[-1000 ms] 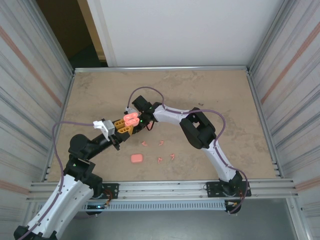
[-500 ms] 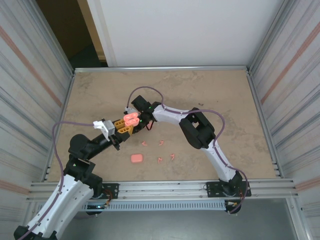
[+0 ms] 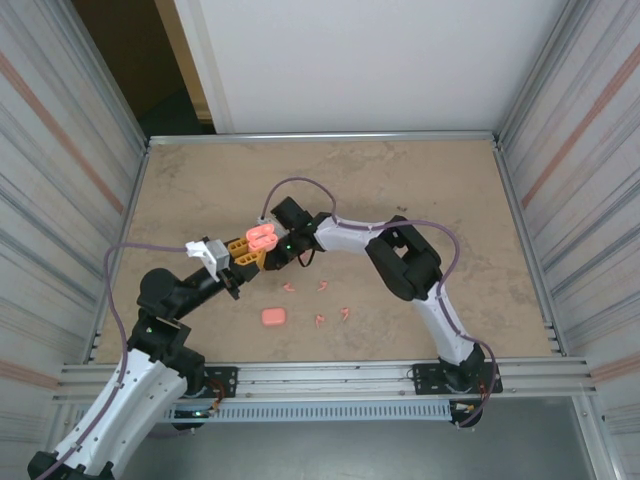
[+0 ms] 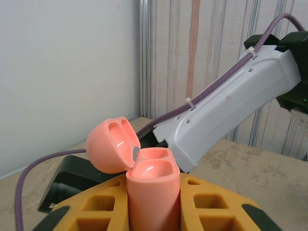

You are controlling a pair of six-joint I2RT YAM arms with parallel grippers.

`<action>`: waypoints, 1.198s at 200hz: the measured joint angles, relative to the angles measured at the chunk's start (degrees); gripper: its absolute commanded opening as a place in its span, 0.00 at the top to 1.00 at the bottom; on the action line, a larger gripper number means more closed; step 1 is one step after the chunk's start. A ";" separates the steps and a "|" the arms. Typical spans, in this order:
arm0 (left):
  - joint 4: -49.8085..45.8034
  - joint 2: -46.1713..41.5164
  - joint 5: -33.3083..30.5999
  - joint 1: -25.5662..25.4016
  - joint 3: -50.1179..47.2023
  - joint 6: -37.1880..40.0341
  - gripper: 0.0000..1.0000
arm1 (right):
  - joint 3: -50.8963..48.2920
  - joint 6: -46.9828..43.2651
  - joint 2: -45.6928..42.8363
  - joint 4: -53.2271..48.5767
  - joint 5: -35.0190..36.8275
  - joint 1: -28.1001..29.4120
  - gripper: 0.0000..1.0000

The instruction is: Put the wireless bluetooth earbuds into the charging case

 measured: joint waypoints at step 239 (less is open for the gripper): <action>16.70 21.97 -4.94 -0.02 -6.45 -4.09 1.00 | -29.46 -5.46 -50.53 9.25 20.44 -2.47 0.82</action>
